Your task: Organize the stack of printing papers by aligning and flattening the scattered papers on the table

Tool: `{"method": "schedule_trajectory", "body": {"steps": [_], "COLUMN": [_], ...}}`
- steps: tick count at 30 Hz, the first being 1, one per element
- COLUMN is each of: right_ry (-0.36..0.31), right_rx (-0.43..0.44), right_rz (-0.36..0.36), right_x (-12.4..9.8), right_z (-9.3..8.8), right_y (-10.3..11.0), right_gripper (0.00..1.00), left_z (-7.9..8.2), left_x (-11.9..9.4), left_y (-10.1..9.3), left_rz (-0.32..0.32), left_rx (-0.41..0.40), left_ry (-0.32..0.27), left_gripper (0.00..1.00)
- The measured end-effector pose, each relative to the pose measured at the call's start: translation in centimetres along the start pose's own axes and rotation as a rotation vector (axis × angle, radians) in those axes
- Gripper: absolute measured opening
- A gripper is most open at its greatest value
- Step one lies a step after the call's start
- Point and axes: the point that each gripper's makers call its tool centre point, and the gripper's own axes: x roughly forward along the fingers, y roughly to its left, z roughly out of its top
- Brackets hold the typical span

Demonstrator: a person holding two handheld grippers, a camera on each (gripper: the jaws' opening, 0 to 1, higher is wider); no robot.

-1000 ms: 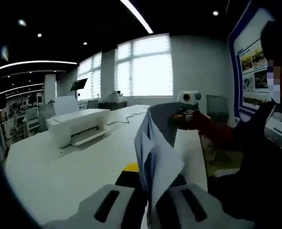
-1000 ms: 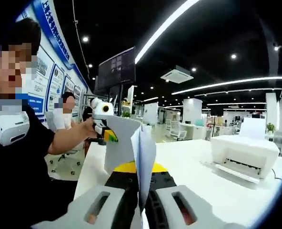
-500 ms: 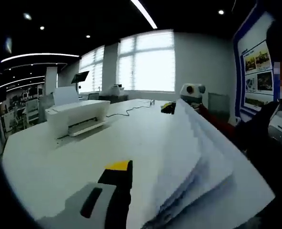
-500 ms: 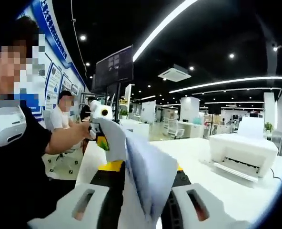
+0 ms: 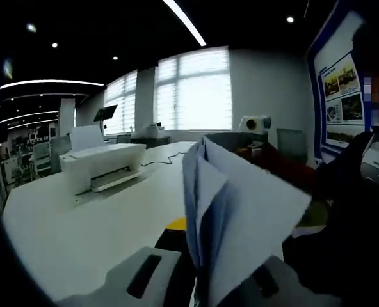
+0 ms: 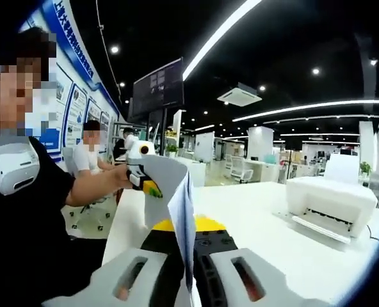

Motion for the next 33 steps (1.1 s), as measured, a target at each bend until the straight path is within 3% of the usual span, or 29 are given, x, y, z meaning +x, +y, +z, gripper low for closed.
{"method": "schedule_trajectory", "body": {"steps": [4, 10, 12, 15, 19, 25, 33], "right_ry": [0.067, 0.216, 0.272, 0.359, 0.473, 0.589, 0.741], "right_rx": [-0.017, -0.123, -0.215, -0.270, -0.383, -0.470, -0.466], "right_rz": [-0.019, -0.073, -0.062, -0.018, 0.001, 0.064, 0.168], "right_x": [-1.0, -2.8, -2.4, -1.5, -0.5, 2.1, 4.7], "right_z": [0.6, 3.8, 5.3, 6.3, 6.4, 7.2, 6.1], "right_y": [-0.6, -1.2, -0.7, 0.4, 0.7, 1.2, 2.3], "right_gripper": [0.20, 0.25, 0.26, 0.29, 0.30, 0.36, 0.37], "left_z": [0.0, 0.1, 0.1, 0.0, 0.0, -0.1, -0.1], "left_x": [0.1, 0.5, 0.7, 0.8, 0.9, 1.0, 0.9], "left_y": [0.4, 1.1, 1.0, 0.9, 0.9, 0.2, 0.2], "left_rz": [0.016, 0.049, 0.047, 0.042, 0.040, 0.019, 0.007], "left_rx": [-0.031, -0.044, -0.033, -0.023, 0.000, 0.086, 0.064], "left_ry": [-0.021, -0.012, -0.007, -0.002, -0.001, 0.024, 0.030], "left_gripper": [0.06, 0.05, 0.05, 0.06, 0.06, 0.06, 0.06]}}
